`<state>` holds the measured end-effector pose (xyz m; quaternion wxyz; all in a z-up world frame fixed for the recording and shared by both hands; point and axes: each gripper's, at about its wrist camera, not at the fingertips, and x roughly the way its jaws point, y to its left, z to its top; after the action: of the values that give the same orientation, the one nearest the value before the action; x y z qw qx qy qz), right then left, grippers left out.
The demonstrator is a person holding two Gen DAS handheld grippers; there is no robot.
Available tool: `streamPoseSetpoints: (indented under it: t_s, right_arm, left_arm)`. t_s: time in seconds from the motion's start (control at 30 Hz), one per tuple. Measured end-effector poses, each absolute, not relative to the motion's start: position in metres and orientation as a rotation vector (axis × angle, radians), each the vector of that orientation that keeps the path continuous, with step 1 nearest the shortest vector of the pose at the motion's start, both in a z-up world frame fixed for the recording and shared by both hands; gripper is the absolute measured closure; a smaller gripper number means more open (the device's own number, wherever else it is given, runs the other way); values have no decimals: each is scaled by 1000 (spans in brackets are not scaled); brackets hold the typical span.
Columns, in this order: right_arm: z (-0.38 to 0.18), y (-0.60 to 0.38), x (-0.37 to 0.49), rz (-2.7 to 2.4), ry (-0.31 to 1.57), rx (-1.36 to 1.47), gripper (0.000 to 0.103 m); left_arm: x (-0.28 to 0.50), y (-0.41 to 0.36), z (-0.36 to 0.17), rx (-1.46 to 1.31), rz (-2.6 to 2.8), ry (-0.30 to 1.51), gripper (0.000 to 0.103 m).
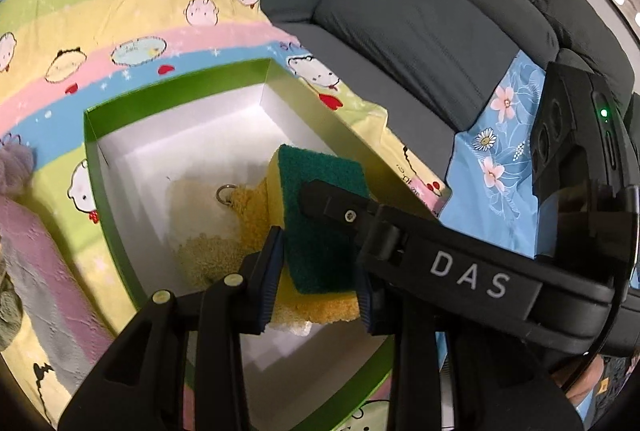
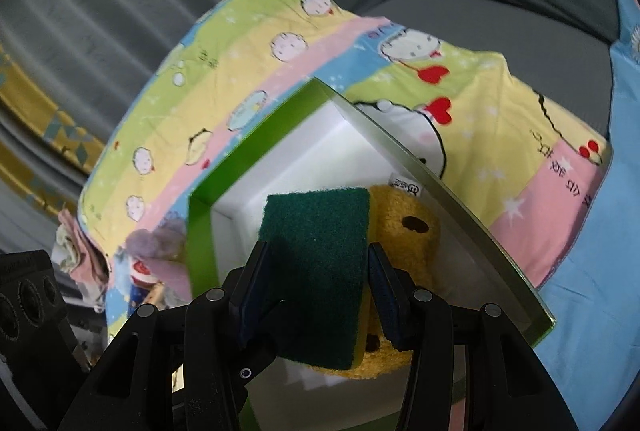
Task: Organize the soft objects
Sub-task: 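Lower the sponge into the box onto the cookie plush and open the right gripper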
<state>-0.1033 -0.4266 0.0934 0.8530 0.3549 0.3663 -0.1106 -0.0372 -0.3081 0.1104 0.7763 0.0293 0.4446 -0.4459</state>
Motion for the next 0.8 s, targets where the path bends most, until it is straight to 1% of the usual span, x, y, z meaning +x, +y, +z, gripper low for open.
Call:
streamPoseSetpoints:
  t_s: [0.37, 0.53, 0.8]
  right_arm:
    - [77, -437, -96, -246, 816, 786, 52]
    - [74, -438, -93, -266, 827, 778, 52]
    - [77, -435, -95, -244, 811, 769, 52]
  left_arm:
    - [-32, -319, 97, 56, -936, 1043, 72]
    - [-26, -318, 88, 6, -950, 1081, 69]
    - [-30, -314, 92, -14, -919, 1059, 67]
